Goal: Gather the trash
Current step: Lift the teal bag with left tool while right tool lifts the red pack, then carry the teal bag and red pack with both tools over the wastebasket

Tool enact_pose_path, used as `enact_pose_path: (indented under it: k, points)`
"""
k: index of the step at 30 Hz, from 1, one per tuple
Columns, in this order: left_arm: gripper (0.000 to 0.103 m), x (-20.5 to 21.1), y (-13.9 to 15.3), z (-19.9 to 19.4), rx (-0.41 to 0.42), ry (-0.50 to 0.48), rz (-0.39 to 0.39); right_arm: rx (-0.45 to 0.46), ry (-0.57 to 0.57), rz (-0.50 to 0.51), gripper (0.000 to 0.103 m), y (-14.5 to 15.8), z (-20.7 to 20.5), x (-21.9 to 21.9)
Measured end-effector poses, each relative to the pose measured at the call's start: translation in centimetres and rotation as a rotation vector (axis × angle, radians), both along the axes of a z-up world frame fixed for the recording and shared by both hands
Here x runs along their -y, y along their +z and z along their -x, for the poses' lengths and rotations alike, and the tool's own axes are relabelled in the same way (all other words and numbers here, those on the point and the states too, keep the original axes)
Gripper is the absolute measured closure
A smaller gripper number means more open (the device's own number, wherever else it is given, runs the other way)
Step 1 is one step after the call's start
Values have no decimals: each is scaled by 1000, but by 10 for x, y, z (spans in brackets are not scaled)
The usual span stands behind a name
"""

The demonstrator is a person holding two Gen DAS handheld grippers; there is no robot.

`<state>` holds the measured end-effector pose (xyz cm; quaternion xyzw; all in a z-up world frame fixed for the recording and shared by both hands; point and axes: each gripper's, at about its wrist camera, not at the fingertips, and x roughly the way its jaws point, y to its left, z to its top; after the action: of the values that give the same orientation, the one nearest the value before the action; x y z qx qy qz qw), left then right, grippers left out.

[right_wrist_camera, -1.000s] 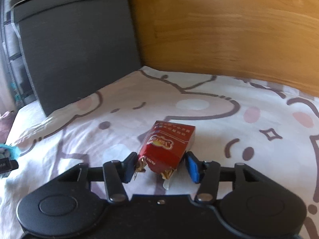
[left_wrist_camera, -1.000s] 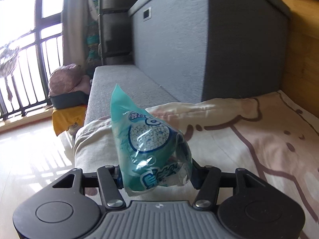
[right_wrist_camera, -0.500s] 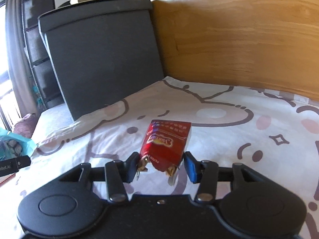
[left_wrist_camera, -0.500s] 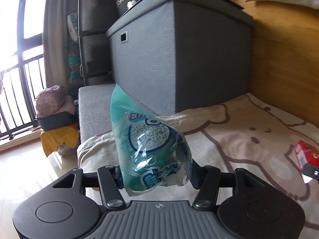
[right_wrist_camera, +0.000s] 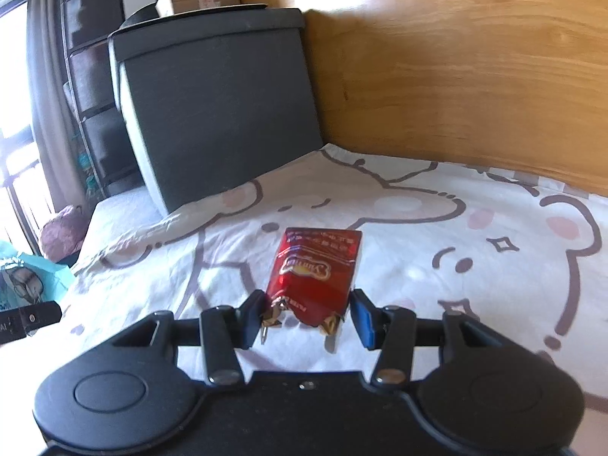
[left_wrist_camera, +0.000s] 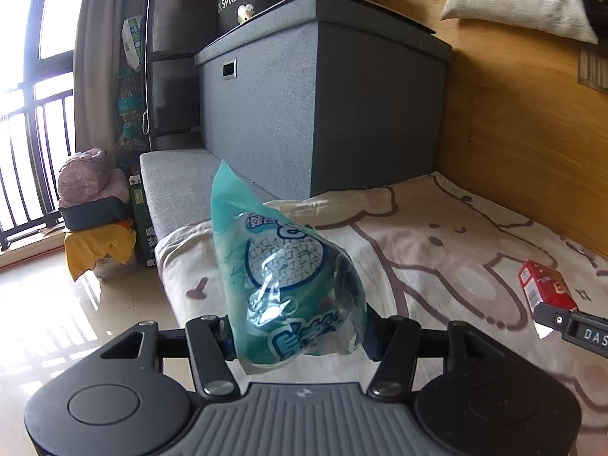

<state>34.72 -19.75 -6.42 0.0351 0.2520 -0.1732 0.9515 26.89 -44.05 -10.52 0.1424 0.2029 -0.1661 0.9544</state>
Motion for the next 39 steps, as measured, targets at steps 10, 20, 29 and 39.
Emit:
enact_pose_path:
  k: [10,20,29,39]
  points:
    - [45,-33,8,46,-33,4,18,-41,91,61,53,13,44,-43]
    - [45,-61,8,90,-42,35,12,-57,168,118,53,31,80,-78]
    - [45,-94,9,119,-43,65,41,-81,229,157,53,35,97,-110]
    - [45,-147,-5,136,-75,140,82,-106,325,139,53,26,103,-154]
